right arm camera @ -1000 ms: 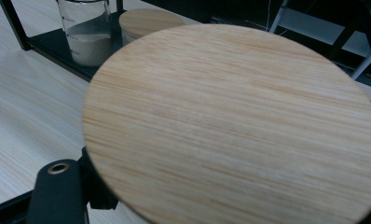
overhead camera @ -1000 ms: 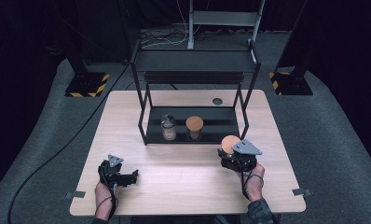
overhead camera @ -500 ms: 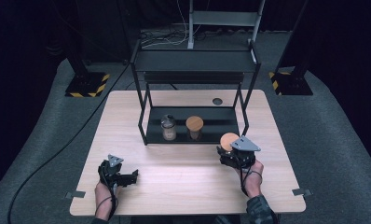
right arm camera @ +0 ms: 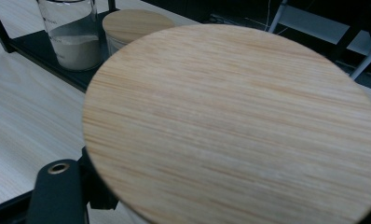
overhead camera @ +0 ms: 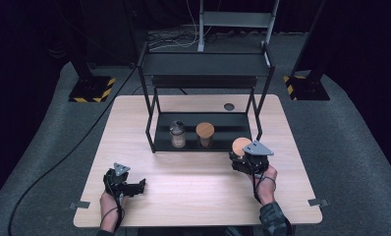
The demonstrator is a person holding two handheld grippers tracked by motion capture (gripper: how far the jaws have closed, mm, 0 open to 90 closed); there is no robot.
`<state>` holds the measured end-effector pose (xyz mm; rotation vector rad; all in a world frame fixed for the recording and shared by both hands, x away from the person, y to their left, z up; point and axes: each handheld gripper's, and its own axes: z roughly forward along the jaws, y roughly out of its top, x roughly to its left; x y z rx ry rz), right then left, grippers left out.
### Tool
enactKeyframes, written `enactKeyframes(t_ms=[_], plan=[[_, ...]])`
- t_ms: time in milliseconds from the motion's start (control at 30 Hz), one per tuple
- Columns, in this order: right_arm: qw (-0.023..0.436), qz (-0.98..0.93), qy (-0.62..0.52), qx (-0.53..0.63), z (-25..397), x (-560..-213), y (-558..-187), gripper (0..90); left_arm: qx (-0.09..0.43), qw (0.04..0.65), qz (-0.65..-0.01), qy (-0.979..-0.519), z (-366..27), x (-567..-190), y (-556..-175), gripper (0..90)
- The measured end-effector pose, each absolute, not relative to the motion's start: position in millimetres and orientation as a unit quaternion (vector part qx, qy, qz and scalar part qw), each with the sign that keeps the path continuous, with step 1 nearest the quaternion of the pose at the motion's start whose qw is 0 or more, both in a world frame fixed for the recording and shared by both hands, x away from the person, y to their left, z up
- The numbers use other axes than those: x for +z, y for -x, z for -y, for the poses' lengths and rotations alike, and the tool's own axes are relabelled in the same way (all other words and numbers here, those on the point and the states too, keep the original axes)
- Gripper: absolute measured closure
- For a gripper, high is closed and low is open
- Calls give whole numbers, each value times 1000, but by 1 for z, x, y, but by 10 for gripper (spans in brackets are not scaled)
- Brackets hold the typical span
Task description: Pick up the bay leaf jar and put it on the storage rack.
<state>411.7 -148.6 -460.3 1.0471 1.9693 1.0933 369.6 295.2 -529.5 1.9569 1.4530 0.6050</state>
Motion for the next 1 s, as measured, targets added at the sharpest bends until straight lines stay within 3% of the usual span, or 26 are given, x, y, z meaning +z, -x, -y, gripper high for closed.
enactKeyframes(t_ms=[1000], plan=[[317, -755, -403, 410, 146, -467, -428, 245, 229, 310, -550, -741, -295, -529, -370, 8]])
